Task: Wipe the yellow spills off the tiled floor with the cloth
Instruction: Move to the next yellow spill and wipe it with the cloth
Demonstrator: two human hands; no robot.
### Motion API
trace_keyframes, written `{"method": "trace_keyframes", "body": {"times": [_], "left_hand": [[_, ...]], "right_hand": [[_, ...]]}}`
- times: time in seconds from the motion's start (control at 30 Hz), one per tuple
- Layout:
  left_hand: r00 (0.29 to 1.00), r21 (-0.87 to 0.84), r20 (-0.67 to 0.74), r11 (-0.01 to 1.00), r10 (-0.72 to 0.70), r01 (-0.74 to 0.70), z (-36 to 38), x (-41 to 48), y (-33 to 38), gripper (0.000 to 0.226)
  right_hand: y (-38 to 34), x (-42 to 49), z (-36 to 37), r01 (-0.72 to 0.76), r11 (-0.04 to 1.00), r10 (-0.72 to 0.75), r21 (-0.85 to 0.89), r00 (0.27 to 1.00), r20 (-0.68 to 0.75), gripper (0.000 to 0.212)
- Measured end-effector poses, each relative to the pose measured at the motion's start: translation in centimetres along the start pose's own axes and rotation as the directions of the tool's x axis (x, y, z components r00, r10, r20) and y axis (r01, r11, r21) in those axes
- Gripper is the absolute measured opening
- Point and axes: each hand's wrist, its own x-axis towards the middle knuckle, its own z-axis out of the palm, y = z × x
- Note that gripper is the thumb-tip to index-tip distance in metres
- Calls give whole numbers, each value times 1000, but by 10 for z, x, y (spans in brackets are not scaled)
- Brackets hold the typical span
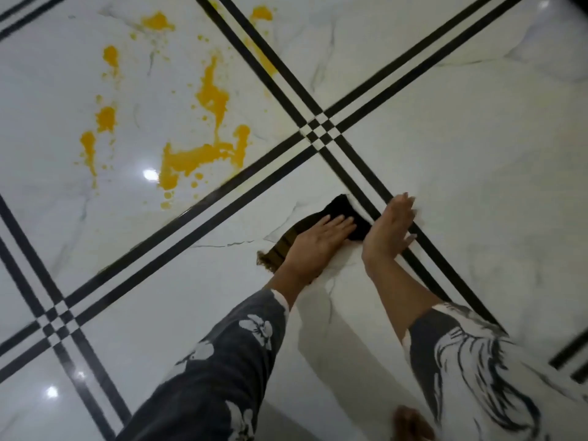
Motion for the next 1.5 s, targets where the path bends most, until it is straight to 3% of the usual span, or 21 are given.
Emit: {"method": "trace_keyframes", "body": {"times": [0.07, 0.1, 0.2, 0.3, 0.37, 0.43, 0.5, 0.63, 0.73, 0.83, 0.93, 1.0, 1.2, 1.33, 1.43, 1.5], "left_hand": [[965, -197, -61, 951, -254, 238, -11, -5, 21, 34], [910, -330, 0, 859, -415, 392, -24, -4, 32, 32], [637, -593, 321, 375, -701, 712, -67, 8, 53, 29], [393, -693, 546, -136, -740, 708, -129, 4, 70, 31], [375, -713, 650, -361, -660, 601, -180, -5, 81, 34], [421, -711, 690, -443, -589, 546, -243, -12, 97, 35], [431, -727, 676, -443, -598, 525, -313, -20, 114, 31], [355, -813, 561, -419, -747, 404, -484, -42, 149, 21], [325, -860, 491, -391, -808, 328, -612, -68, 163, 19], [387, -905, 360, -217, -849, 365, -711, -94, 168, 12], [461, -916, 201, 0, -865, 400, -795, -137, 164, 17], [512, -917, 145, 79, -847, 391, -832, -157, 161, 20], [567, -907, -17, 251, -824, 338, -919, -224, 103, 28], [567, -916, 2, 226, -824, 331, -955, -247, 52, 37], [526, -951, -16, 175, -851, 254, -972, -258, 1, 31], [539, -916, -71, 269, -839, 298, -986, -260, -41, 28]], "right_hand": [[-5, -7, -19, -145, 988, 139, 58, 985, 102, 58], [-8, -15, -29, -231, 969, 216, 88, 965, 150, 62], [-31, -48, -71, -452, 880, 392, 143, 864, 317, 69], [-76, -89, -121, -490, 868, 397, 83, 783, 479, 65], [-112, -113, -148, -463, 885, 376, 46, 770, 515, 63], [-154, -132, -175, -424, 905, 339, 34, 767, 544, 61], [-201, -159, -196, -380, 925, 314, 11, 781, 540, 55], [-336, -248, -233, -135, 989, 93, 57, 881, 464, 34], [-441, -323, -250, -91, 994, 41, 67, 842, 537, 35], [-516, -383, -253, -180, 975, 62, 131, 786, 615, 28], [-573, -450, -250, -233, 945, 43, 229, 784, 619, 30], [-596, -483, -242, -231, 931, 13, 281, 794, 608, 28], [-664, -571, -189, -157, 923, -116, 351, 757, 643, 27], [-705, -594, -139, -111, 930, -151, 349, 752, 641, 19], [-729, -594, -98, -114, 945, -121, 305, 747, 654, 24], [-749, -592, -73, -96, 956, -136, 278, 694, 707, 36]]}}
